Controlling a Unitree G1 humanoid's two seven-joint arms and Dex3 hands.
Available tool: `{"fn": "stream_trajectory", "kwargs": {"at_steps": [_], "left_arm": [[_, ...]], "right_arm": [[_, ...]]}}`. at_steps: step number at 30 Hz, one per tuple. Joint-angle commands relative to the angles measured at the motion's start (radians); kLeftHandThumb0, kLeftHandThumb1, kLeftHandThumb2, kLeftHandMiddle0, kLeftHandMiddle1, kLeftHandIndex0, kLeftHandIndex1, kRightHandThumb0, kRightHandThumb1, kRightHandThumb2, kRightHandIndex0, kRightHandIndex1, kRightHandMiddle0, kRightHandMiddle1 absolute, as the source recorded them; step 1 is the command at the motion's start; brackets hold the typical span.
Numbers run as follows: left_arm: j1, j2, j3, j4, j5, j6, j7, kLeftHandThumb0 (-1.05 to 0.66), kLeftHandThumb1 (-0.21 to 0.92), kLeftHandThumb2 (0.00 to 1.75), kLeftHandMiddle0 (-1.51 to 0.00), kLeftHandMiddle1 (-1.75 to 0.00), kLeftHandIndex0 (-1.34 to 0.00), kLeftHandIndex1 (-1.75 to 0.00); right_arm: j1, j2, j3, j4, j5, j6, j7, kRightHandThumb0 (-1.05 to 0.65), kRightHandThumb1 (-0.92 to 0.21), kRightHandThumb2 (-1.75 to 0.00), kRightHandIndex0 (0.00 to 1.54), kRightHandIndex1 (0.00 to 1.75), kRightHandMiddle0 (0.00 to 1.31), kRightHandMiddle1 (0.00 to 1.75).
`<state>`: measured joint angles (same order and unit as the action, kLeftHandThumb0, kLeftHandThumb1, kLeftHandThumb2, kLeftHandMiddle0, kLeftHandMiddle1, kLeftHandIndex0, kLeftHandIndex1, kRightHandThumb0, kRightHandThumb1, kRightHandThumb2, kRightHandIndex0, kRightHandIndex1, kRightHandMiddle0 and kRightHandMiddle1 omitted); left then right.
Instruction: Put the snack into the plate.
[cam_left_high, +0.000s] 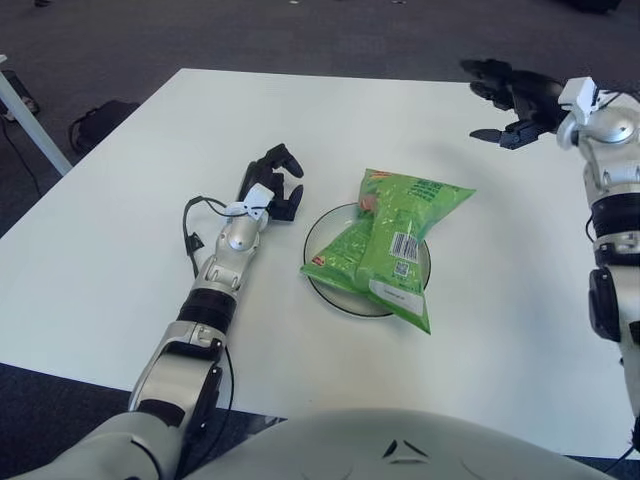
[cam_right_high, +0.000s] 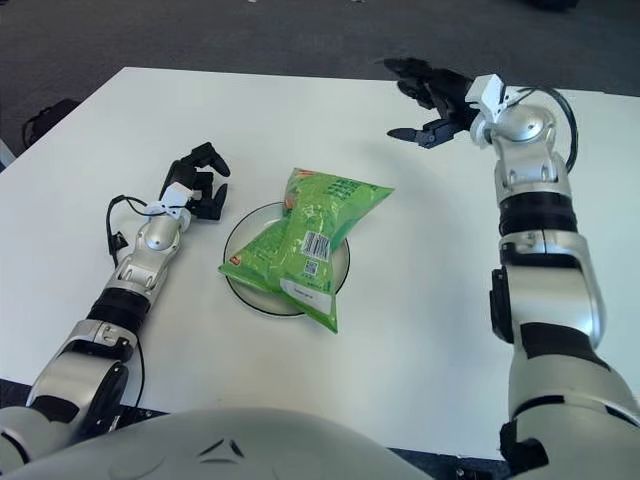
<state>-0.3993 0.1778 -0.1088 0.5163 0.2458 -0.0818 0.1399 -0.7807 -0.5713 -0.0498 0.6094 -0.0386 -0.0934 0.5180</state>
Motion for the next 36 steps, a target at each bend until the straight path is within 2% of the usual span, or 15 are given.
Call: {"fn": "stream_trajectory", "kwargs": {"at_steps": [1, 7, 12, 14, 16, 20, 21, 22, 24, 28, 32, 34, 36], "left_arm": [[0.068, -0.001, -0.028, 0.061, 0.026, 0.049, -0.022, -0.51, 0.24, 1.42, -1.29, -1.75, -0.68, -1.75], [0.069, 0.0, -0.03, 0.059, 0.028, 0.052, -0.022, -0.51, 0.24, 1.41, -1.28, -1.75, -0.67, -1.75], [0.07, 0.002, -0.032, 0.06, 0.029, 0.042, -0.021, -0.51, 0.24, 1.41, -1.28, -1.75, -0.67, -1.75], [0.07, 0.003, -0.031, 0.06, 0.027, 0.041, -0.021, -0.51, 0.24, 1.41, -1.28, -1.75, -0.67, -1.75], [0.07, 0.003, -0.031, 0.061, 0.027, 0.04, -0.021, -0.51, 0.25, 1.4, -1.28, -1.75, -0.67, -1.75], [0.071, 0.001, -0.028, 0.057, 0.021, 0.046, -0.025, -0.51, 0.25, 1.4, -1.28, -1.75, -0.67, -1.75], [0.071, 0.0, -0.027, 0.057, 0.019, 0.048, -0.026, -0.51, 0.24, 1.41, -1.28, -1.75, -0.67, -1.75], [0.071, 0.0, -0.025, 0.057, 0.016, 0.047, -0.028, -0.51, 0.24, 1.41, -1.28, -1.75, -0.67, -1.75], [0.071, -0.001, -0.023, 0.058, 0.012, 0.044, -0.029, -0.51, 0.24, 1.41, -1.27, -1.75, -0.67, -1.75], [0.071, -0.001, -0.021, 0.06, 0.009, 0.04, -0.028, -0.51, 0.24, 1.41, -1.27, -1.75, -0.67, -1.75], [0.07, -0.002, -0.018, 0.067, 0.006, 0.031, -0.022, -0.51, 0.24, 1.41, -1.28, -1.75, -0.67, -1.75], [0.068, -0.004, -0.015, 0.071, 0.005, 0.027, -0.017, -0.51, 0.24, 1.41, -1.28, -1.75, -0.67, -1.75], [0.067, -0.006, -0.013, 0.076, 0.005, 0.024, -0.013, -0.51, 0.24, 1.41, -1.28, -1.75, -0.67, -1.75]], "right_arm": [[0.051, 0.067, -0.047, -0.086, 0.029, 0.072, -0.123, -0.44, -0.25, -1.07, 0.02, 0.56, 0.0, 0.3], [0.092, 0.137, -0.094, -0.19, 0.035, 0.161, -0.277, -0.44, -0.38, -1.02, 0.0, 0.82, 0.0, 0.38], [0.138, 0.198, -0.129, -0.272, 0.047, 0.211, -0.379, -0.38, -0.44, -1.02, 0.0, 1.05, 0.0, 0.54], [0.16, 0.22, -0.139, -0.301, 0.042, 0.218, -0.421, -0.35, -0.44, -1.05, 0.01, 1.11, 0.0, 0.62], [0.173, 0.235, -0.145, -0.317, 0.038, 0.222, -0.45, -0.28, -0.44, -1.1, 0.03, 1.22, 0.0, 0.82], [0.192, 0.253, -0.156, -0.325, 0.031, 0.212, -0.503, -0.22, -0.44, -1.17, 0.08, 1.37, 0.0, 1.04], [0.195, 0.256, -0.158, -0.324, 0.03, 0.209, -0.513, -0.01, -0.59, -0.97, 0.13, 1.51, 0.0, 1.14], [0.199, 0.261, -0.161, -0.321, 0.028, 0.202, -0.527, 0.11, -0.71, -0.81, 0.16, 1.59, 0.0, 1.19], [0.205, 0.27, -0.166, -0.315, 0.027, 0.19, -0.551, 0.23, -0.76, -0.73, 0.2, 1.66, 0.0, 1.28], [0.212, 0.28, -0.171, -0.307, 0.027, 0.176, -0.579, 0.33, -0.73, -0.78, 0.28, 1.73, 0.0, 1.45], [0.217, 0.301, -0.184, -0.306, 0.039, 0.168, -0.609, 0.36, -0.69, -0.83, 0.32, 1.74, 0.0, 1.57], [0.223, 0.312, -0.19, -0.309, 0.049, 0.165, -0.618, 0.15, -0.71, -0.84, 0.34, 1.73, 0.05, 1.67], [0.228, 0.321, -0.193, -0.314, 0.054, 0.163, -0.623, 0.07, -0.7, -0.86, 0.36, 1.73, 0.07, 1.71]]}}
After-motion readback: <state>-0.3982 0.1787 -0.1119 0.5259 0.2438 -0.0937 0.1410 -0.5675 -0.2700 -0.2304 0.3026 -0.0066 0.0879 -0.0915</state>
